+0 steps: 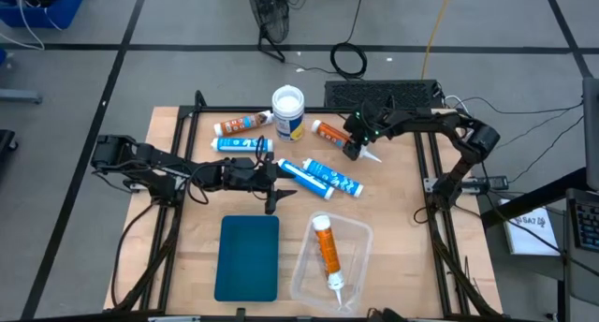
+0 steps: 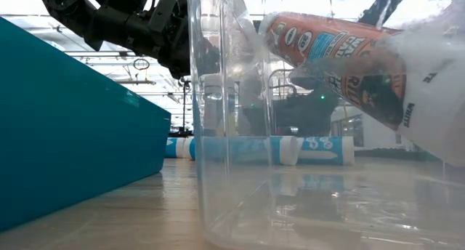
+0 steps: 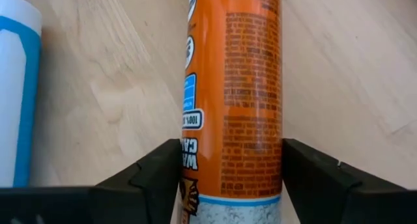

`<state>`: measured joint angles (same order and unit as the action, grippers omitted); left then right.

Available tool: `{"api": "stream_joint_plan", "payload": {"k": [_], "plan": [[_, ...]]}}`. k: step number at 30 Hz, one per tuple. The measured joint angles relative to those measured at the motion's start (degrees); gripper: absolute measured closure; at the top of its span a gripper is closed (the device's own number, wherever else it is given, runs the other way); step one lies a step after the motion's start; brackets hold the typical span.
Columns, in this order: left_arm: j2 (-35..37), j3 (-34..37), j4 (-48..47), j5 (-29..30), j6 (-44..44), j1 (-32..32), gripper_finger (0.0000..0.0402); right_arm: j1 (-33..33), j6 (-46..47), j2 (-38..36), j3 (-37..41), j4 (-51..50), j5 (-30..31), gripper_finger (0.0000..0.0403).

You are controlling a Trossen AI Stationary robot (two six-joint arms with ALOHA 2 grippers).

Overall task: Pick & place silicon tubes, Sealant and Lysol wipes
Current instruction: Put the right orange sealant into the white bin

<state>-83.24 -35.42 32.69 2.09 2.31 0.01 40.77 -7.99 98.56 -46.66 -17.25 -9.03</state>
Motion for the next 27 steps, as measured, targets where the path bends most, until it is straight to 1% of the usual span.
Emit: {"api": "stream_joint_plan", "payload": {"k": [3,4,5,8,16,19,23,27], "plan": [[0.0,0.0,0.0,0.0,0.0,0.0,0.0172,0.0,0.3,0.1,1.8,2.1,0.1,0.0161],[0.0,0.0,0.0,0.0,0.0,0.0,0.0172,-0.1,0.4,0.3,2.8,2.8,1.2,0.0162],[0.0,0.0,0.0,0.0,0.1,0.0,0.0172,-0.2,0.1,0.3,3.7,3.9,2.8,0.0167],[0.0,0.0,0.0,0.0,0.2,0.0,0.0172,-0.1,1.2,0.1,5.6,6.4,2.8,0.02],[0.0,0.0,0.0,0.0,0.2,0.0,0.0172,-0.6,4.1,-1.5,7.1,8.3,3.2,0.0203],[0.0,0.0,0.1,0.0,0.5,0.0,0.0172,-1.5,4.5,-4.6,7.3,8.8,3.8,0.0203],[0.0,0.0,0.1,0.0,0.7,0.0,0.0172,-2.6,6.9,-11.0,7.5,9.2,4.7,0.0203],[0.0,0.0,0.1,0.0,0.7,0.0,0.0172,-4.1,7.7,-18.2,7.7,8.4,9.3,0.0203]]}}
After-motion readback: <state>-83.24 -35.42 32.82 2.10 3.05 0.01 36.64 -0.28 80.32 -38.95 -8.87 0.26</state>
